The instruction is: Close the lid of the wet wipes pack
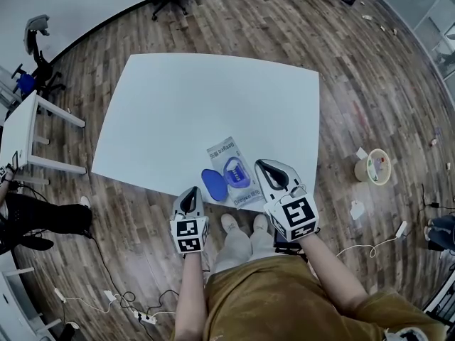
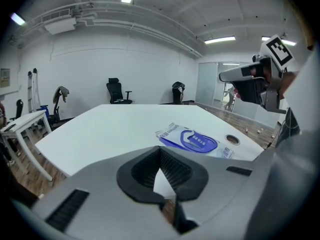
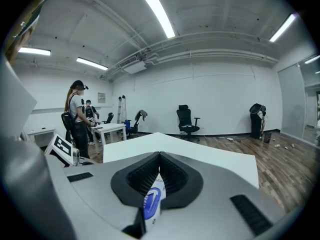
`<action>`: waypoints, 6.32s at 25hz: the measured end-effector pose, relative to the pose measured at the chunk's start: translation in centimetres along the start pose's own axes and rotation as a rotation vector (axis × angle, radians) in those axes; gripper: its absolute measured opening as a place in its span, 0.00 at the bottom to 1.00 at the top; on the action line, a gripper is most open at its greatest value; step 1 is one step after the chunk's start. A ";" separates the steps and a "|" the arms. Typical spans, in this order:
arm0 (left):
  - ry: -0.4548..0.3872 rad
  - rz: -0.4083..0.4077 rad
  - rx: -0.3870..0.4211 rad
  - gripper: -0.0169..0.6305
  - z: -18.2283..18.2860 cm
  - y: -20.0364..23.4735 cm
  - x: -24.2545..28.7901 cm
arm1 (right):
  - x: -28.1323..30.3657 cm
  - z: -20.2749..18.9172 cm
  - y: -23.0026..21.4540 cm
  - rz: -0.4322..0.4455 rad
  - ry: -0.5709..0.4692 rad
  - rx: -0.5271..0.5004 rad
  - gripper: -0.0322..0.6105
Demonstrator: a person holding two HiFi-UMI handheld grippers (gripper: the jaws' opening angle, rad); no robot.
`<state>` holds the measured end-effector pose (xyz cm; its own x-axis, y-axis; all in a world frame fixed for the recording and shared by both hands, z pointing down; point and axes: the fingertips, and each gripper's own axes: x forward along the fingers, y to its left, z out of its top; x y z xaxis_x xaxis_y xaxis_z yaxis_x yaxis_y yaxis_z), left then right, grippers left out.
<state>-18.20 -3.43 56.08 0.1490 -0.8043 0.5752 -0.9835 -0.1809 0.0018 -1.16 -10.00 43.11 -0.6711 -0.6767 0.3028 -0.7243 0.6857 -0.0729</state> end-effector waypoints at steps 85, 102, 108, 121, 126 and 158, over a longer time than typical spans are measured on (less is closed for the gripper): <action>-0.001 -0.181 0.043 0.02 3.5 -5.6 4.9 | 0.8 -2.1 -3.7 -0.065 0.059 0.037 0.06; 0.016 -0.214 0.064 0.02 3.1 -6.9 5.6 | 1.6 -4.6 -2.2 -0.022 0.122 0.039 0.06; 0.023 -0.224 0.066 0.02 3.0 -7.1 6.2 | 2.2 -5.5 -1.9 0.011 0.133 0.042 0.06; 0.036 -0.236 0.048 0.02 2.3 -7.8 6.6 | 3.1 -7.3 1.2 0.211 0.199 0.055 0.06; 0.041 -0.239 0.053 0.02 2.1 -8.0 6.4 | 3.8 -8.3 2.1 0.290 0.233 0.103 0.06; 0.069 -0.251 0.044 0.02 1.1 -8.9 6.4 | 6.4 -10.4 4.9 0.419 0.291 0.051 0.06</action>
<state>-8.41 -7.59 58.86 0.3792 -0.6909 0.6156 -0.9109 -0.3955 0.1172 -7.36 -8.18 54.56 -0.8389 -0.2391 0.4890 -0.4143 0.8632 -0.2886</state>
